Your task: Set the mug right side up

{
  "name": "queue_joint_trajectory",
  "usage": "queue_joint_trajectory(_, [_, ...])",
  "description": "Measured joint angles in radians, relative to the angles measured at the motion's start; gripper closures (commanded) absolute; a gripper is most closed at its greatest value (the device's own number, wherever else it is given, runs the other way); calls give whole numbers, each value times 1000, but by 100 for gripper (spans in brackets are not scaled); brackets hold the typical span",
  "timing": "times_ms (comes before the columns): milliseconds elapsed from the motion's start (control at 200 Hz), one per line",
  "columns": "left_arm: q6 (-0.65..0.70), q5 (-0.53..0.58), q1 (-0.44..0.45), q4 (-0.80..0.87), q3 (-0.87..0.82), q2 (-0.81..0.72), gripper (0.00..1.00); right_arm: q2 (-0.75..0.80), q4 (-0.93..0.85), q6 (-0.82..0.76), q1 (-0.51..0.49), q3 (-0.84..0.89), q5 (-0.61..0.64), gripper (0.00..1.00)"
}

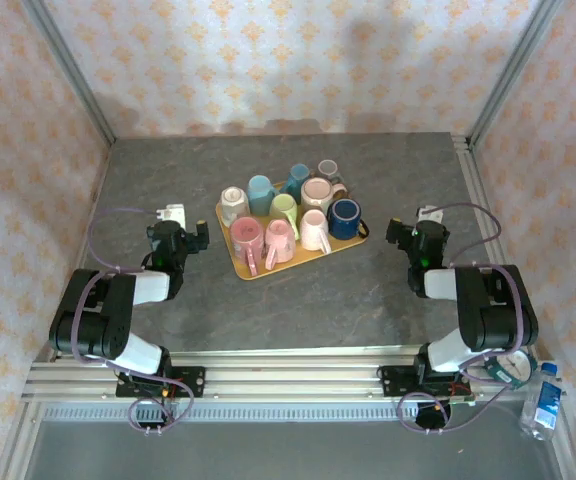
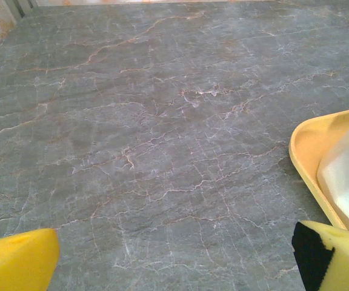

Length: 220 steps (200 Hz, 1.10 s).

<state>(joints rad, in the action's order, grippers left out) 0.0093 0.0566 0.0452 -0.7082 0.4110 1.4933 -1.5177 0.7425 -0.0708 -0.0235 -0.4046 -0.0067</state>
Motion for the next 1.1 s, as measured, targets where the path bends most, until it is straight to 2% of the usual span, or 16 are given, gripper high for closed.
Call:
queue_joint_trajectory(726, [0,-8,-2,0,0,0,0,0,0,4,0,0,0,0])
queue_joint_trajectory(816, [-2,-3,-2,7,2,-1,5,0,-1,6,0,0,-1,7])
queue_joint_trajectory(931, [-13,22,-2,159,50,-76,6,67,-124,11,0,-27,0,8])
queue_joint_trajectory(1101, [-110,45,-2,462,218,-348,6,312,-392,28,0,-159,-62,16])
